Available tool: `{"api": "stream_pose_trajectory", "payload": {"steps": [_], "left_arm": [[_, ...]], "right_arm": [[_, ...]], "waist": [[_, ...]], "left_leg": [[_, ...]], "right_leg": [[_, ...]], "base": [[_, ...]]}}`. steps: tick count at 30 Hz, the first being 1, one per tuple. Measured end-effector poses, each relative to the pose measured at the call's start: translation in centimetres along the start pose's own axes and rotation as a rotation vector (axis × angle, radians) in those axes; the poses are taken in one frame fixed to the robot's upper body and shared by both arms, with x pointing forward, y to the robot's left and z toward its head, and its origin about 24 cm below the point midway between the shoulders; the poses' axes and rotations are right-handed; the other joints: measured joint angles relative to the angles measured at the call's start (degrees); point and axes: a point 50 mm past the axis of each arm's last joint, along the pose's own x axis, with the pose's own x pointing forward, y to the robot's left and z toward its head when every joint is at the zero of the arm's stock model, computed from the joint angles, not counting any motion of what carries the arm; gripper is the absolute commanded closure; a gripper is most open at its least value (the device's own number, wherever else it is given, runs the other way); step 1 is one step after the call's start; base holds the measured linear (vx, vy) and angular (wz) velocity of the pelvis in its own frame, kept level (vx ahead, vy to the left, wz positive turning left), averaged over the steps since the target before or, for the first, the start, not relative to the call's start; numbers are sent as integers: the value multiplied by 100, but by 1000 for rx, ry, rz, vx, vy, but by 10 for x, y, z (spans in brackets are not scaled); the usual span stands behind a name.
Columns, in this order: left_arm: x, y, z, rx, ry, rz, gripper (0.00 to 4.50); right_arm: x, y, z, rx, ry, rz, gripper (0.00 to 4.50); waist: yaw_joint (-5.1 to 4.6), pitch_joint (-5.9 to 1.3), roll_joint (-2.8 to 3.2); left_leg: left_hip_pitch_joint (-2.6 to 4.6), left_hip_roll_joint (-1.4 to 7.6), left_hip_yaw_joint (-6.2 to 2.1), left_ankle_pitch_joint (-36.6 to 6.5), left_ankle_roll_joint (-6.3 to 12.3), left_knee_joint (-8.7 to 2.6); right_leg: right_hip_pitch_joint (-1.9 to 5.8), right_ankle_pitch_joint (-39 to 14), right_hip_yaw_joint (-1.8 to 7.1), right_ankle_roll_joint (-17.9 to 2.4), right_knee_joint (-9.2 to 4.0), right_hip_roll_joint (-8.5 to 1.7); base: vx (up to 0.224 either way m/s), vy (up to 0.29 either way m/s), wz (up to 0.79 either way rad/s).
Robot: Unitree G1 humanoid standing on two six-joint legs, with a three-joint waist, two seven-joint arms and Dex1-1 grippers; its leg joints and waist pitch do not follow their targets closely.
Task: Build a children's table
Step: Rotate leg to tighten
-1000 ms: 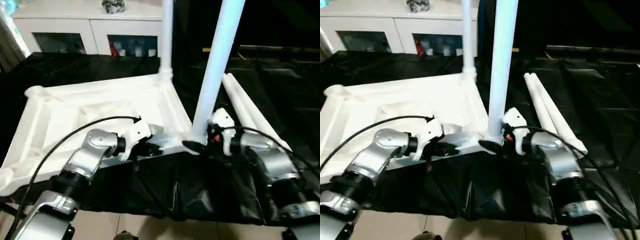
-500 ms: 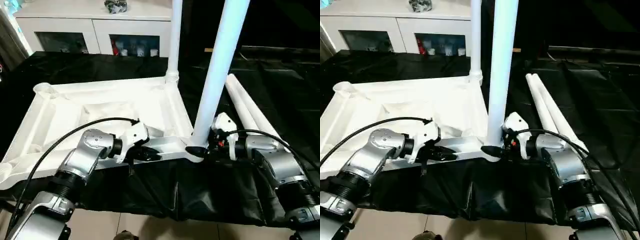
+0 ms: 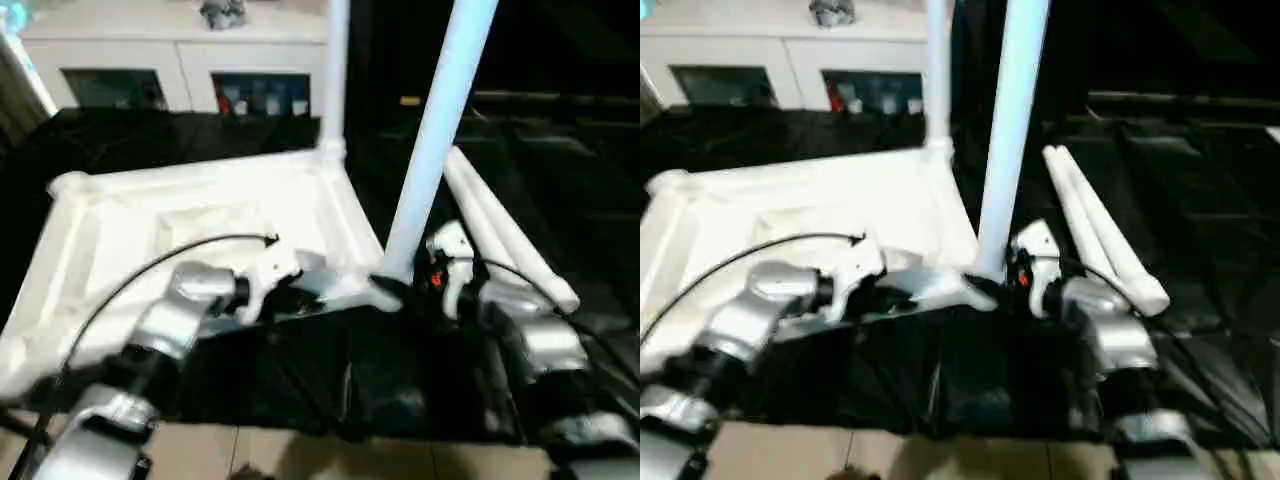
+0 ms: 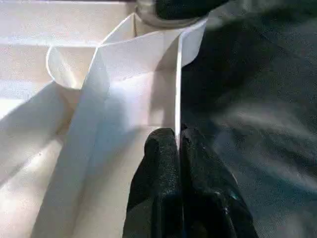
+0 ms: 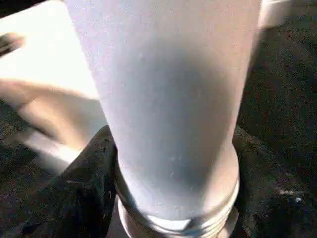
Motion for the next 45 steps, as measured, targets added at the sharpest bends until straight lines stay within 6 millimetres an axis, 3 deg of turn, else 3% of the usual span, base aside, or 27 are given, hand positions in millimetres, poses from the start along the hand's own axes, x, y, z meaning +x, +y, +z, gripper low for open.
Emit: {"api": "stream_pose_trajectory", "payload": {"steps": [6, 13, 14, 16, 19, 24, 26, 36, 39, 45], "left_arm": [[32, -5, 14, -60, 3, 154, 450], [35, -6, 16, -45, 8, 177, 450], [35, -6, 16, -44, 8, 177, 450], [35, -5, 16, -38, 7, 171, 450], [32, -4, 16, -26, 5, 159, 450], [22, -4, 12, 7, -13, 86, 450], [15, -4, 12, 24, -25, 38, 450], [-7, -6, 3, 70, -27, -126, 450], [-14, -7, 0, 70, -25, -171, 450], [-22, -8, -4, 63, -22, -212, 450]], "right_arm": [[29, -2, 7, 95, -19, -353, 175], [37, 0, 7, 91, -40, -411, 175], [37, 0, 7, 90, -42, -412, 105], [37, 0, 7, 99, -43, -404, 105], [37, 0, 7, 91, -41, -391, 64], [29, -5, 10, 9, -34, -313, 60], [13, -14, 9, -84, -7, -237, 60], [-33, -16, 13, -261, 112, 158, 60], [-39, -13, 14, -266, 147, 242, 60], [-43, -6, 16, -282, 188, 342, 109]], "waist": [[-20, -15, 22], [-29, -23, 33], [-29, -23, 33], [-31, -23, 33], [-40, -22, 32], [-9, -17, 43], [34, -9, 56], [133, 15, 101], [122, 15, 101], [122, 17, 97]], "left_leg": [[16, -4, -4, 0, 0, -2], [9, -6, -4, 0, 1, -21], [9, -5, -4, 0, 1, -22], [9, -5, -5, 0, 1, -23], [4, -4, -5, 0, 1, -28], [-7, -2, -5, 0, 0, -51], [-22, -2, -4, 0, 0, -53], [-38, 1, 4, -6, 12, -26], [-34, 1, 4, -6, 12, -26], [-30, 2, 4, -6, 11, -28]], "right_leg": [[22, -11, 0, 19, -17, 0], [26, 11, -6, -1, -50, 0], [26, 11, -7, -1, -51, 0], [26, 11, -8, -1, -52, 1], [21, 14, -10, -2, -54, 1], [10, 15, -17, -3, -55, 2], [9, 12, -22, 1, -72, 2], [4, -1, -18, 11, -75, 0], [4, -1, -16, 11, -70, 0], [4, 0, -16, 11, -64, 0]], "base": [[0, 0, 0], [0, 0, 0], [0, 0, 0], [0, 0, 0], [0, 0, 0], [0, 0, 0], [0, 0, 0], [0, 0, 0], [0, 0, 0], [0, 0, 0]]}}
